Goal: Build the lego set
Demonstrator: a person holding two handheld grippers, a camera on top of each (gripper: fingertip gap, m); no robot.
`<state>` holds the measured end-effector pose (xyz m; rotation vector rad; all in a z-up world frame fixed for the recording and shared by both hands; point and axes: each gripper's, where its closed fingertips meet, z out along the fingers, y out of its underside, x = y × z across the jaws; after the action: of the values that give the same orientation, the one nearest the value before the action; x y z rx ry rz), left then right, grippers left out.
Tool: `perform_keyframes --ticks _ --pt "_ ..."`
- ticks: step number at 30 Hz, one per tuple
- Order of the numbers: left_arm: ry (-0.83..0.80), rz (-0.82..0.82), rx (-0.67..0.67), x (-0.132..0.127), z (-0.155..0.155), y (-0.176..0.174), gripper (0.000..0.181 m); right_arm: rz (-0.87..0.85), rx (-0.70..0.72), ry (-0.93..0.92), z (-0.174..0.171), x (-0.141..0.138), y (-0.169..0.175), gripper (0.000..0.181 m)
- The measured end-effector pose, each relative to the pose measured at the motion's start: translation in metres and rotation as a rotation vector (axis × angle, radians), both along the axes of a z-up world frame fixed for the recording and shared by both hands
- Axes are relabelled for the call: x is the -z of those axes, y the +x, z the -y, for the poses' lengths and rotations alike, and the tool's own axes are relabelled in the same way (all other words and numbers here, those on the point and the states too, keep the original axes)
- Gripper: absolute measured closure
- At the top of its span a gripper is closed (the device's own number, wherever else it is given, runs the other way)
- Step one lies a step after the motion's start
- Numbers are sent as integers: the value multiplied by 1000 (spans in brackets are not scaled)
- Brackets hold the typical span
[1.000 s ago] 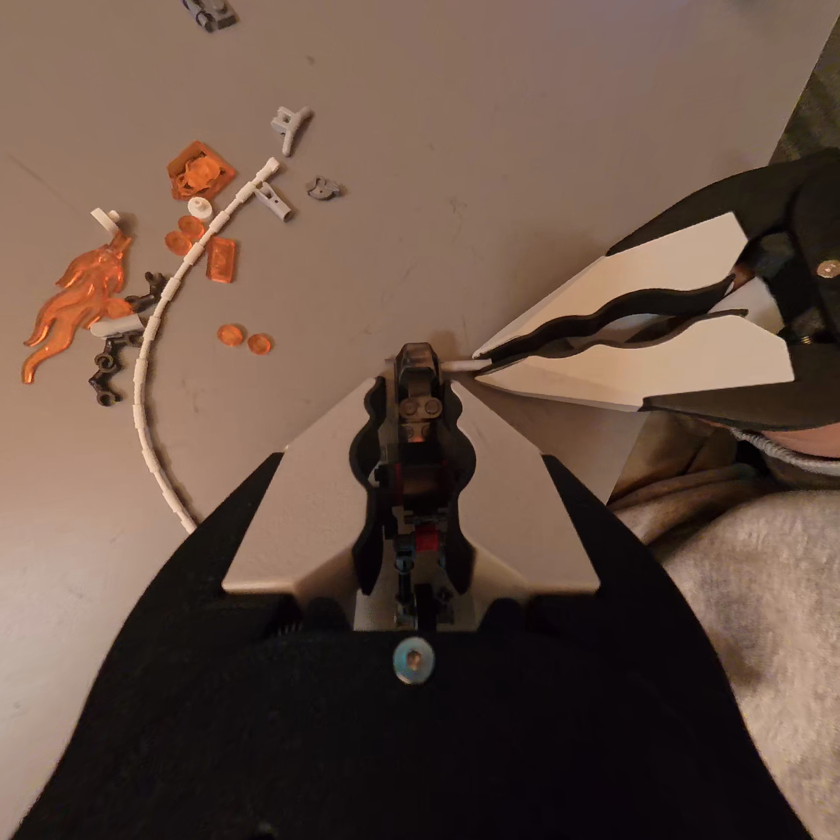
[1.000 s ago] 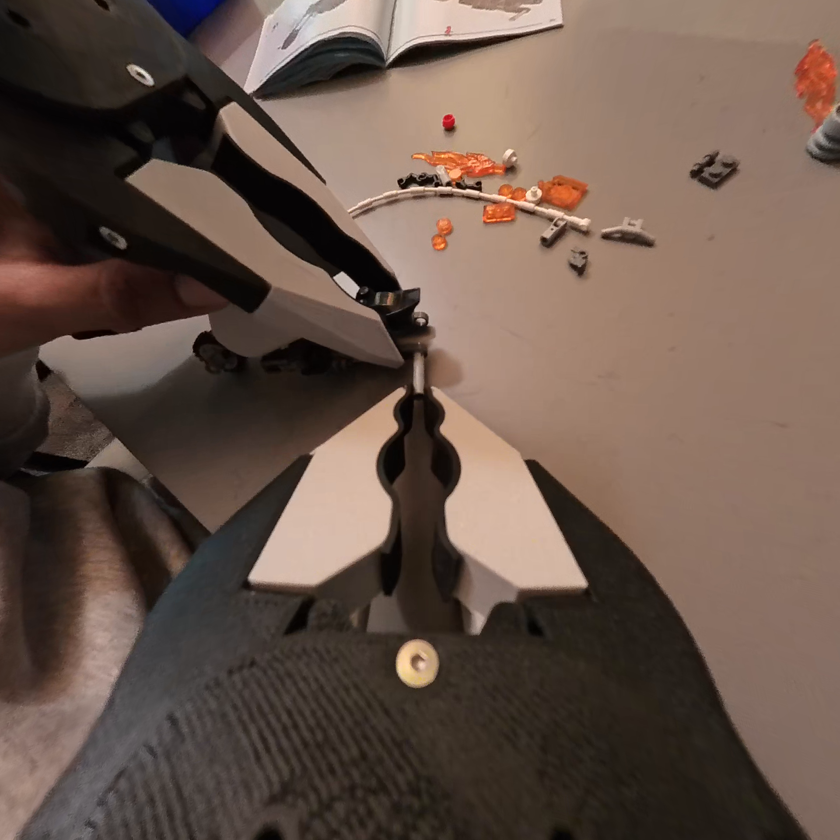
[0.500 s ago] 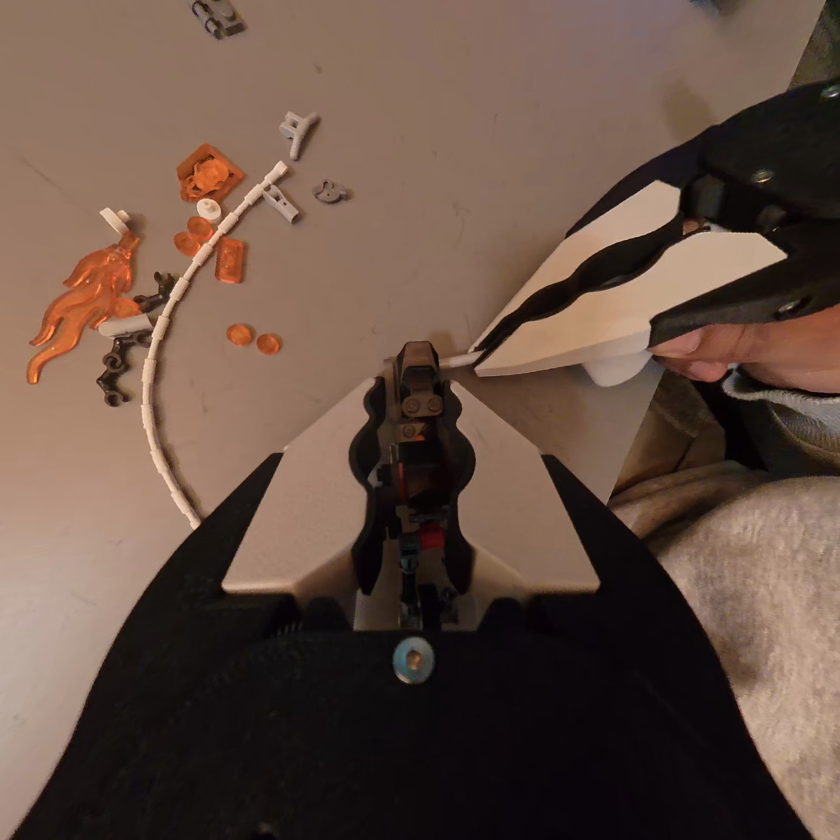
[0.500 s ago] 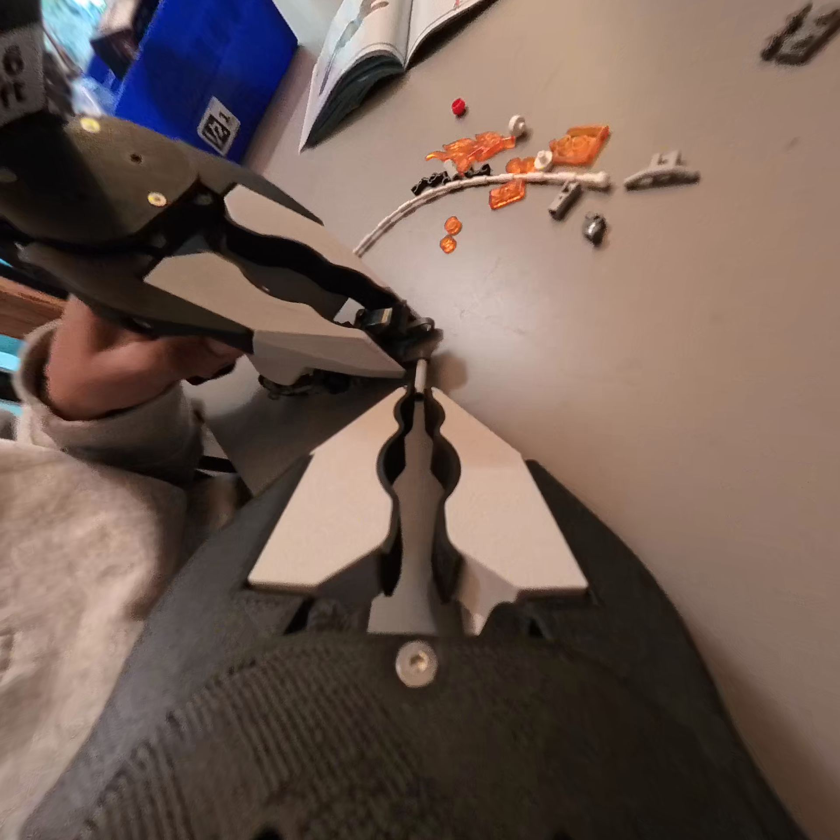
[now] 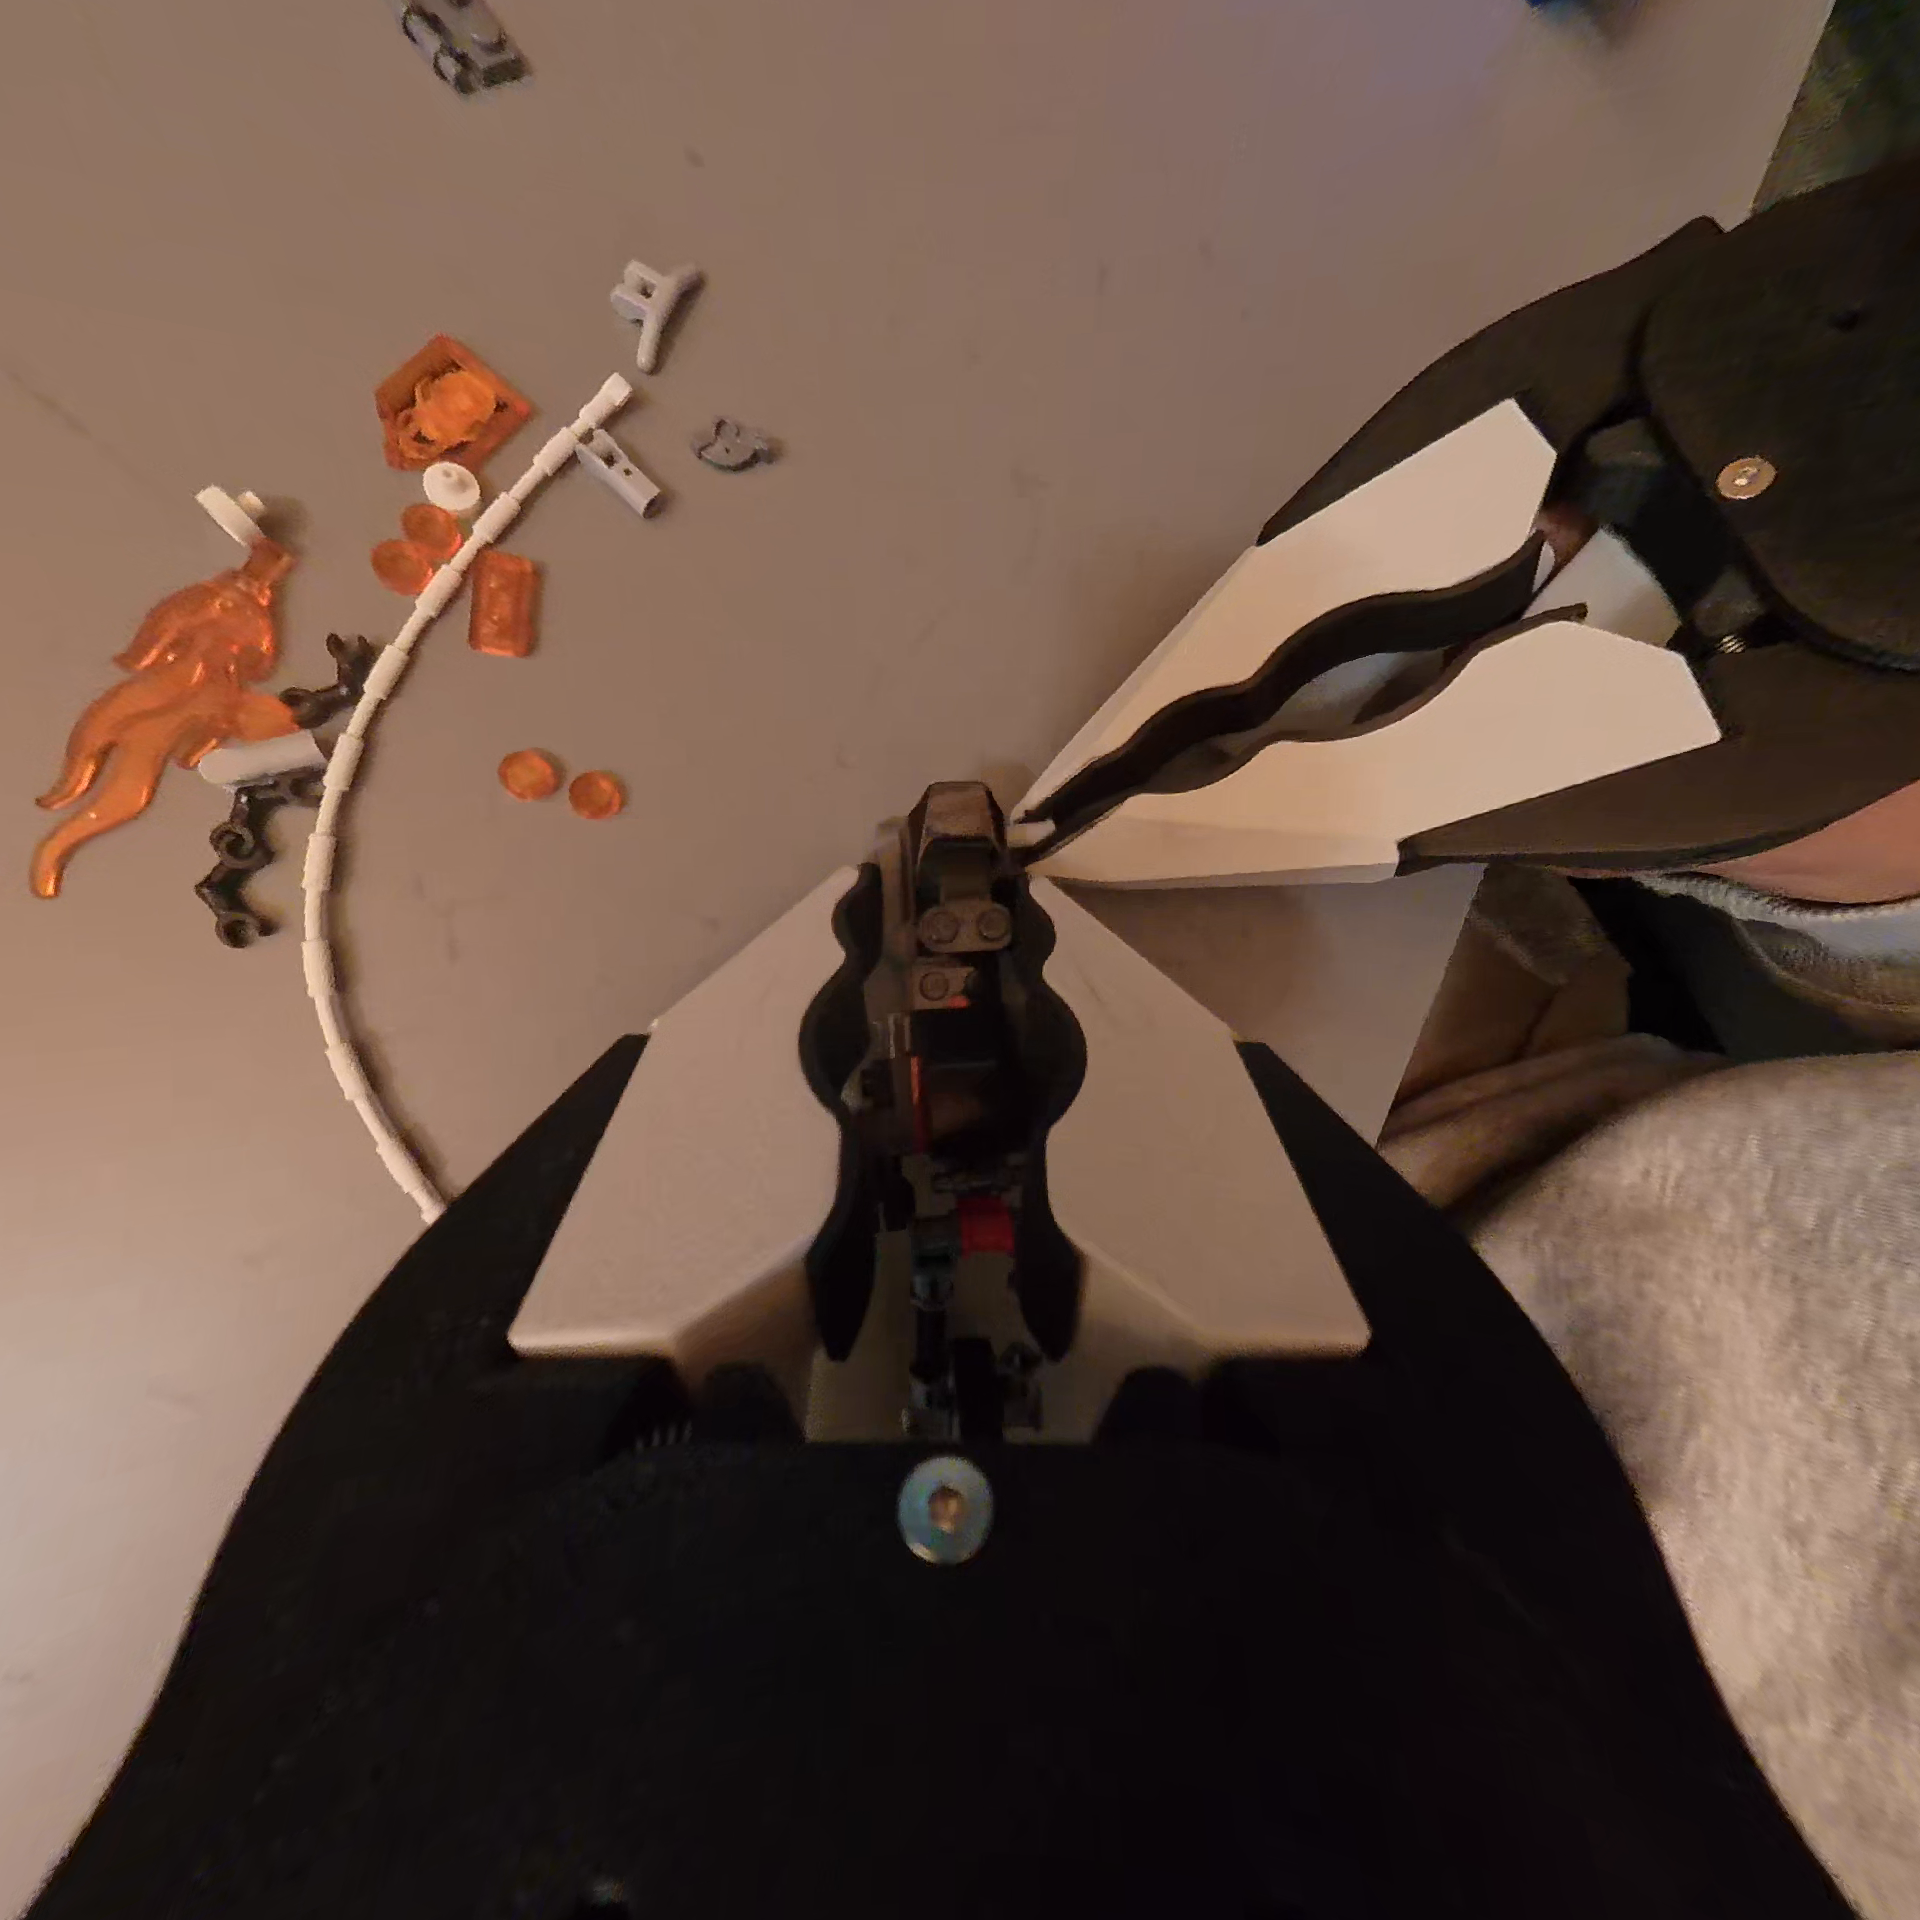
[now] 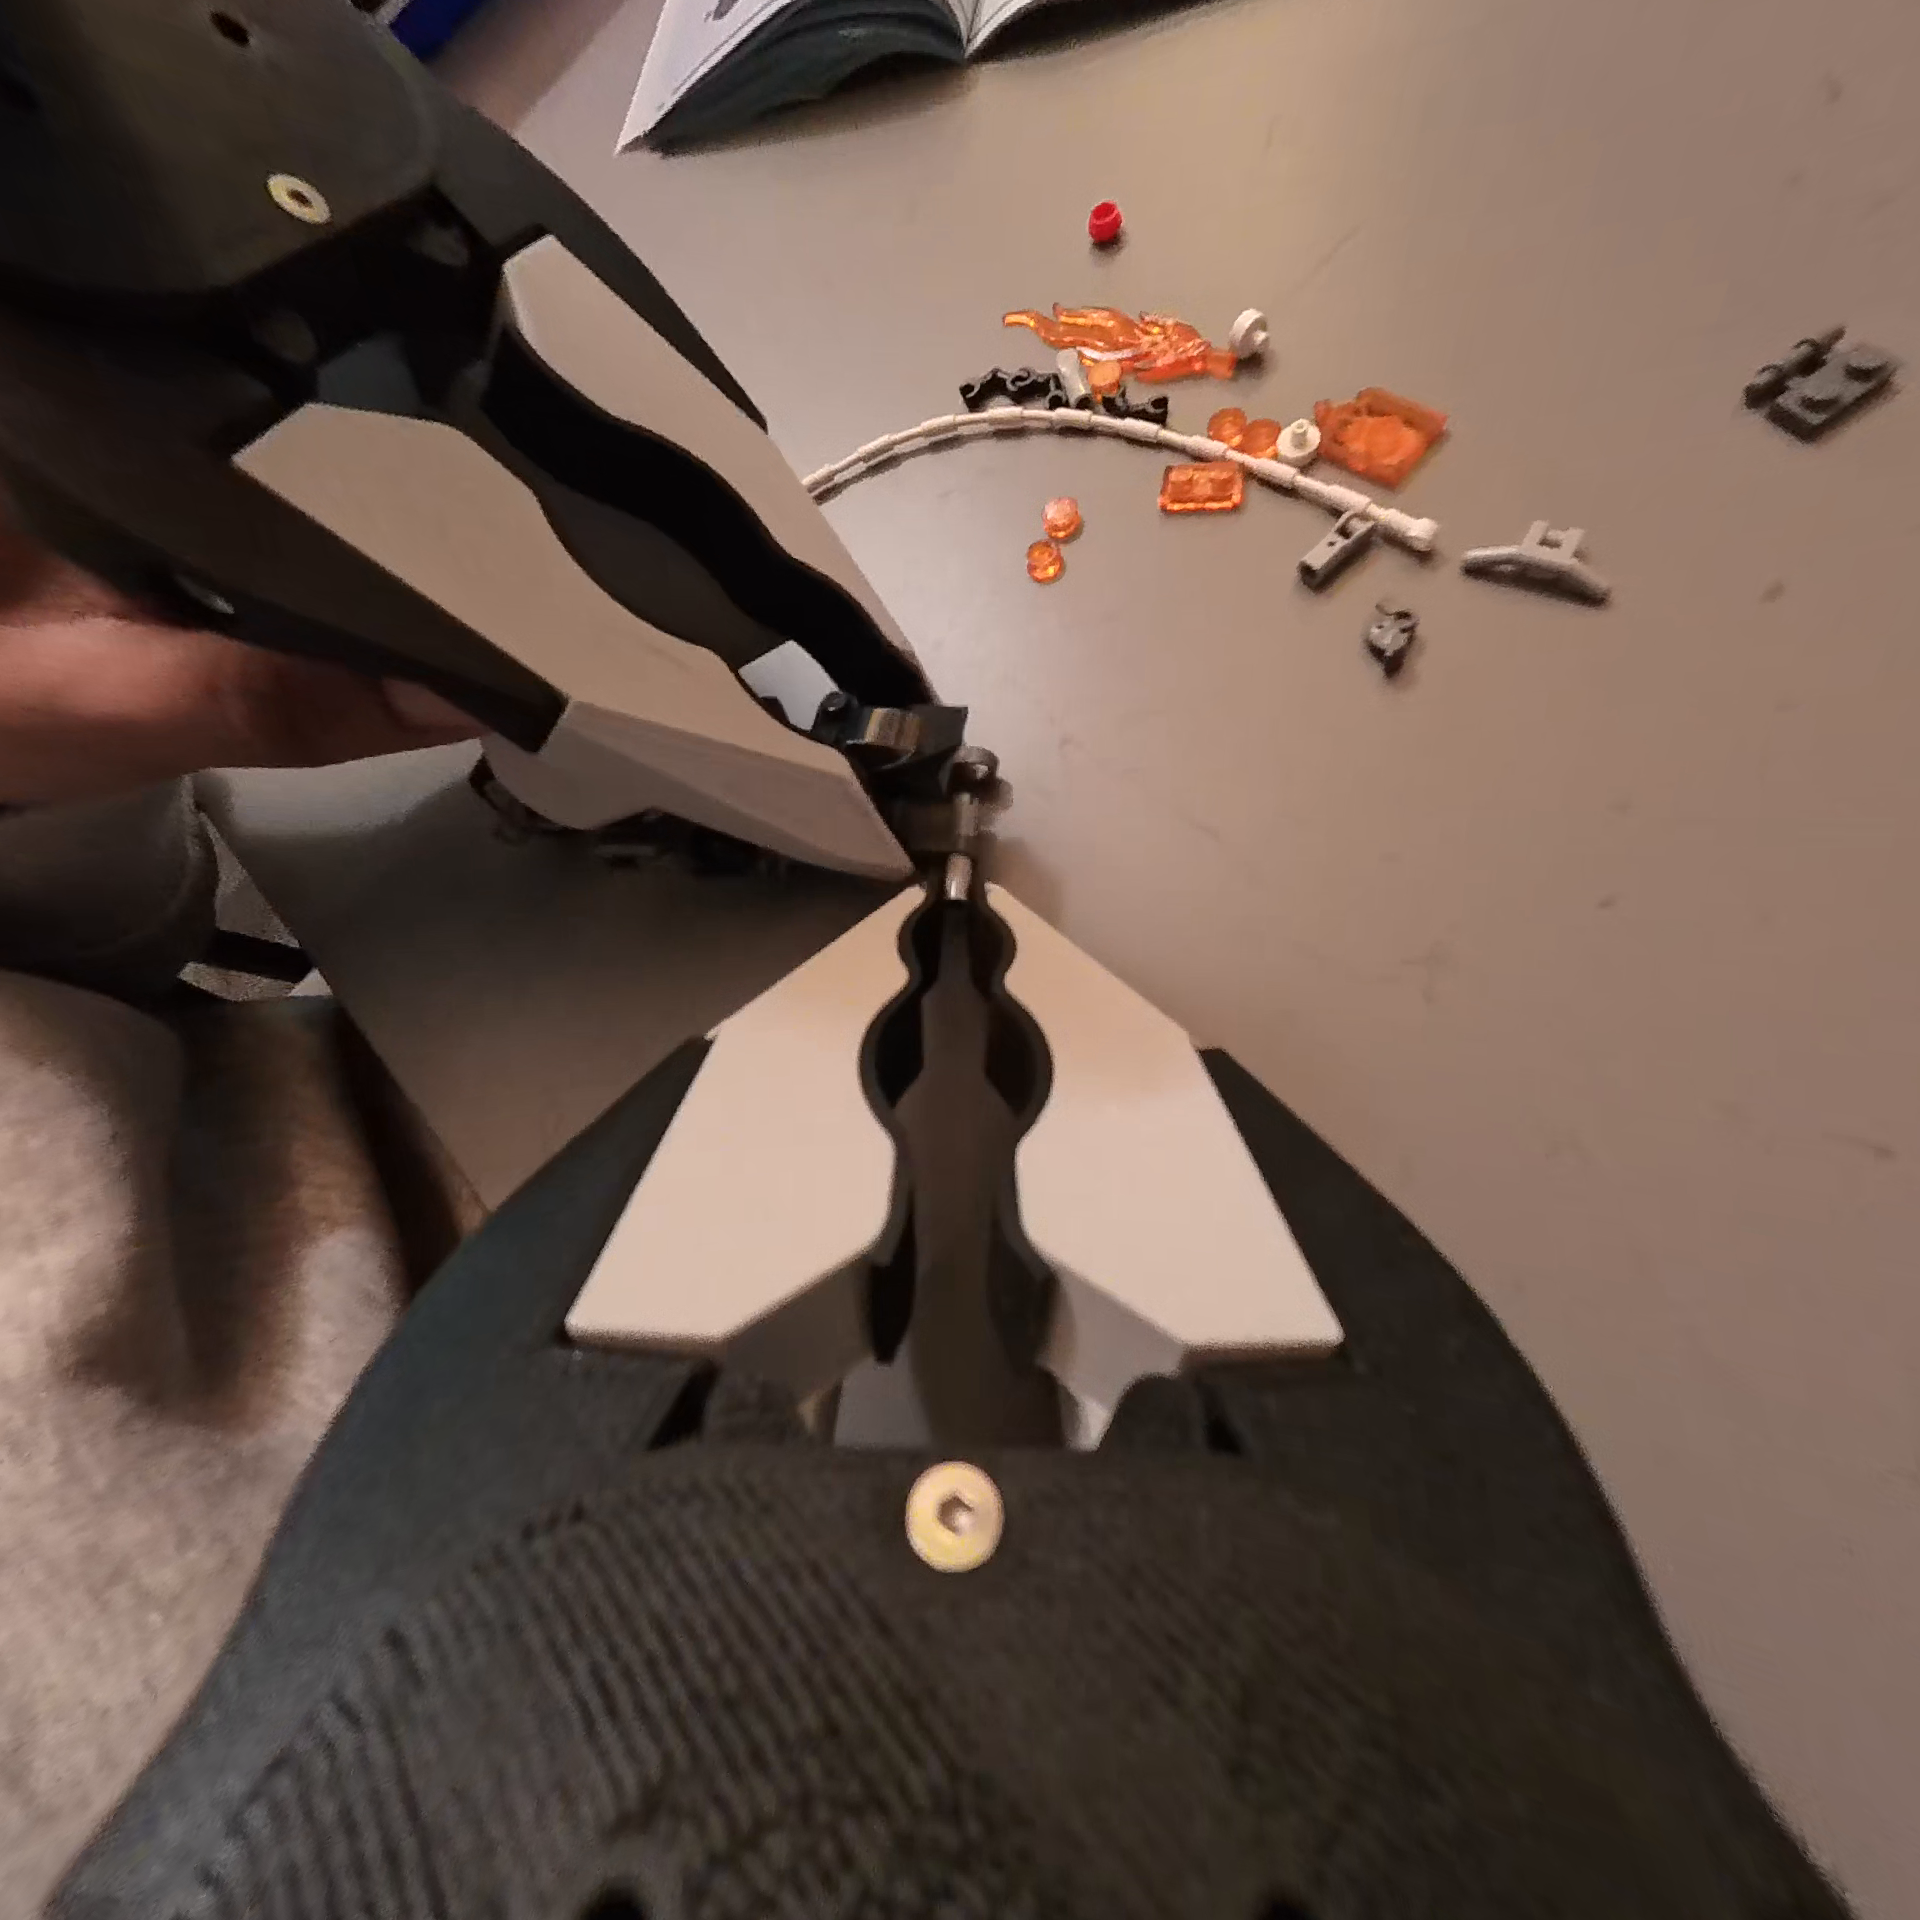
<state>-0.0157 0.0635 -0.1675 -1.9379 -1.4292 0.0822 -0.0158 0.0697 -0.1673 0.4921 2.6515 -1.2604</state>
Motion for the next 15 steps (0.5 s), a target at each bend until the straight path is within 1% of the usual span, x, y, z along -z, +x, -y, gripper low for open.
perform_keyframes --ticks 7,11,15 --pt "0 -2 -7 0 -1 0 158 91 18 -21 -2 0 2 179" --pt "-23 -11 -13 0 3 0 158 218 47 -58 -6 -2 5 178" --pt "-10 -9 -4 0 0 0 158 186 58 -61 -9 -2 5 178"
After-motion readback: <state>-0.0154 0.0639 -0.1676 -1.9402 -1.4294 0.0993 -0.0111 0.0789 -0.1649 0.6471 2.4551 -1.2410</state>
